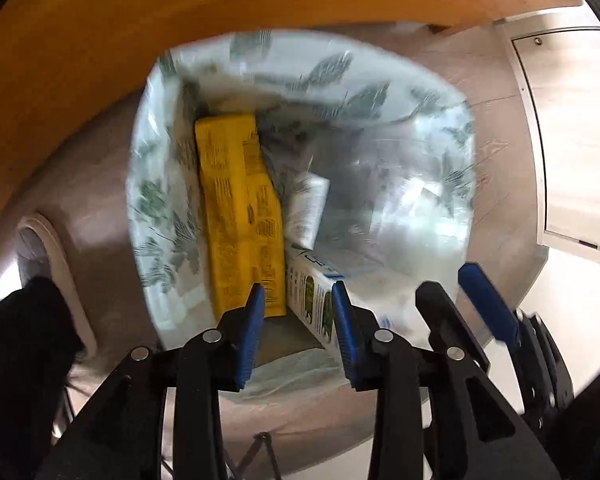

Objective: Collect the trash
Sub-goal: 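Open left tool to drop the yellow bag while right tool drops the container, then move both tools back to the bed and grasp the white plastic bag with left tool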

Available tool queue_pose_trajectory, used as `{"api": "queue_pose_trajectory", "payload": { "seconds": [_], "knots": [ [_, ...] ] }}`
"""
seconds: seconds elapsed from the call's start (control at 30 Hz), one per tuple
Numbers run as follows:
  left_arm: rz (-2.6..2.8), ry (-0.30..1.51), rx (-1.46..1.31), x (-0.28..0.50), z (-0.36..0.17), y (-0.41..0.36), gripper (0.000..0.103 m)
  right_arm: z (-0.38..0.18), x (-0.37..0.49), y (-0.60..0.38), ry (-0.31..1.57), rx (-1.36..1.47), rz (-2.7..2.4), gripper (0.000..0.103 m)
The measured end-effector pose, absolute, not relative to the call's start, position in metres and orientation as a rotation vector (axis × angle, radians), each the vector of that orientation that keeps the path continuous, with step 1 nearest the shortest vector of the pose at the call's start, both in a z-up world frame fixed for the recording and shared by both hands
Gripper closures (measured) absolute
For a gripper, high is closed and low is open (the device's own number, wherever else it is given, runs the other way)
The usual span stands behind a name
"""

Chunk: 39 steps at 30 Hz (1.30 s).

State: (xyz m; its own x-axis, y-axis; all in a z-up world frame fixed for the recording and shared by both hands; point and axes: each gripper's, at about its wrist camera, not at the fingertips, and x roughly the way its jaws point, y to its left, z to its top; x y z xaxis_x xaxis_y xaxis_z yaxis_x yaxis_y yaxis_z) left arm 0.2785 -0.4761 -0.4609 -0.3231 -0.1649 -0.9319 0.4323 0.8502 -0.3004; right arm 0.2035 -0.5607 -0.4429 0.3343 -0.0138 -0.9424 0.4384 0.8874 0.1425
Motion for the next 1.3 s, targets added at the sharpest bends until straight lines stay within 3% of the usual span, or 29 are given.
{"api": "queue_pose_trajectory", "payload": {
  "seconds": [0.23, 0.5, 0.63, 0.8, 0.87, 0.93, 1.07, 1.3],
  "knots": [
    [-0.715, 1.605, 0.316, 0.280, -0.398, -0.463, 0.069, -0.416, 0.199, -0.567, 1.168, 0.389, -0.344, 0.060],
    [-0.674, 1.593, 0.244, 0.285, -0.368, -0.451, 0.069, -0.376, 0.178, -0.557, 1.112, 0.473, -0.362, 0.060],
    [-0.709, 1.520, 0.220, 0.284, -0.338, -0.430, 0.057, -0.355, 0.173, -0.546, 1.083, 0.489, -0.382, 0.056],
    [-0.800, 1.417, 0.192, 0.288, -0.278, -0.393, 0.056, -0.317, 0.173, -0.523, 1.043, 0.411, -0.409, 0.054],
    [-0.838, 1.329, 0.183, 0.295, -0.245, -0.372, 0.047, -0.296, 0.179, -0.513, 1.023, 0.375, -0.425, 0.052],
    [-0.851, 1.253, 0.181, 0.310, -0.214, -0.349, 0.044, -0.268, 0.192, -0.500, 0.984, 0.311, -0.431, 0.052],
    [-0.805, 1.085, 0.146, 0.358, -0.160, -0.290, 0.037, -0.209, 0.222, -0.468, 0.839, 0.240, -0.401, 0.039],
    [-0.599, 0.875, 0.055, 0.471, -0.126, -0.172, 0.034, -0.157, 0.306, -0.418, 0.694, 0.184, -0.327, 0.039]
  ]
}}
